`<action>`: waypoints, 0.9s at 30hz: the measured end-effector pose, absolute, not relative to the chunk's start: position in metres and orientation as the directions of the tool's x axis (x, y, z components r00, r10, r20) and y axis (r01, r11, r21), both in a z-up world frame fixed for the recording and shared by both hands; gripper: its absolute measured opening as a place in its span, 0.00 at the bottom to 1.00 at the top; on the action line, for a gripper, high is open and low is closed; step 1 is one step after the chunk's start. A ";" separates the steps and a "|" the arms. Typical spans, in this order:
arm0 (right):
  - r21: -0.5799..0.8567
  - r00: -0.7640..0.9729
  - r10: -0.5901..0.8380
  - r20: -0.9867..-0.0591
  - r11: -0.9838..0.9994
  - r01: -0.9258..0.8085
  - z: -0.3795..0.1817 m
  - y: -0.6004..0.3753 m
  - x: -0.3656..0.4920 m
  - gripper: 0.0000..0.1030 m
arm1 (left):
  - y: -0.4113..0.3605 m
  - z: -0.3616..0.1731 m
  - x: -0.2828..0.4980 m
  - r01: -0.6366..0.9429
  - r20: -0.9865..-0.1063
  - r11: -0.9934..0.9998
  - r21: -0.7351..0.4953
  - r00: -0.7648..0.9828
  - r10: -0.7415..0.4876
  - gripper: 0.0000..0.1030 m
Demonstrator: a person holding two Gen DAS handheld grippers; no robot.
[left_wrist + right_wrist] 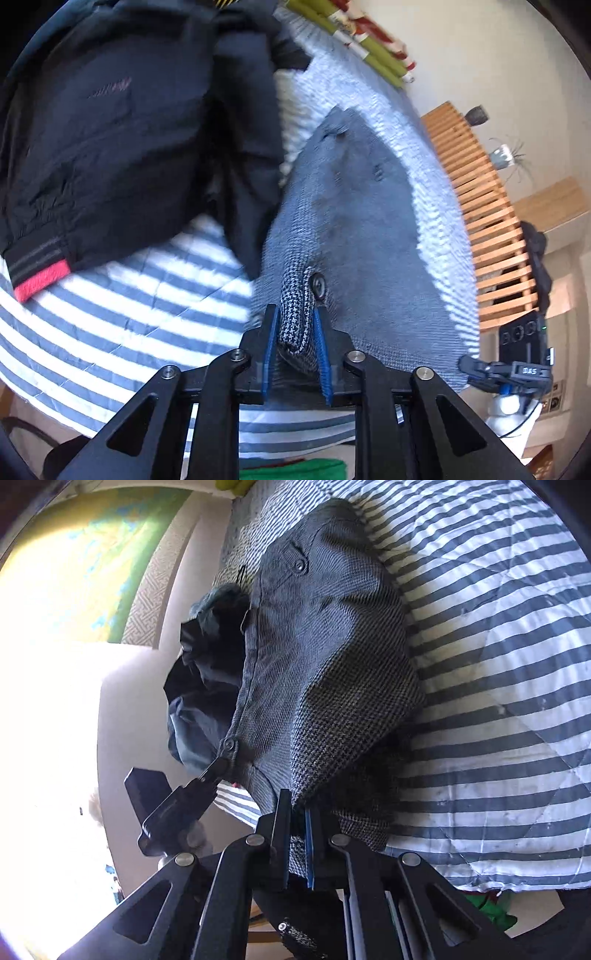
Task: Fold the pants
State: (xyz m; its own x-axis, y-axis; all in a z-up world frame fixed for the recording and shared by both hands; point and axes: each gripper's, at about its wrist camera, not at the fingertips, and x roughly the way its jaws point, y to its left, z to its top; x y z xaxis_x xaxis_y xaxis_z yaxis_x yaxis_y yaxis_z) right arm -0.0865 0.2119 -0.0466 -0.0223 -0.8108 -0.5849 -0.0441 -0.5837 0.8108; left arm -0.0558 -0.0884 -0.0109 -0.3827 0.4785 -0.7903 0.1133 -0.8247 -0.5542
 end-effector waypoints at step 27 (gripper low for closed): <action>0.132 -0.330 -0.312 -0.891 -0.874 0.468 -0.044 0.136 -0.017 0.38 | -0.030 0.000 -0.023 -0.181 -0.889 -0.960 -0.216 -0.371 0.270 0.61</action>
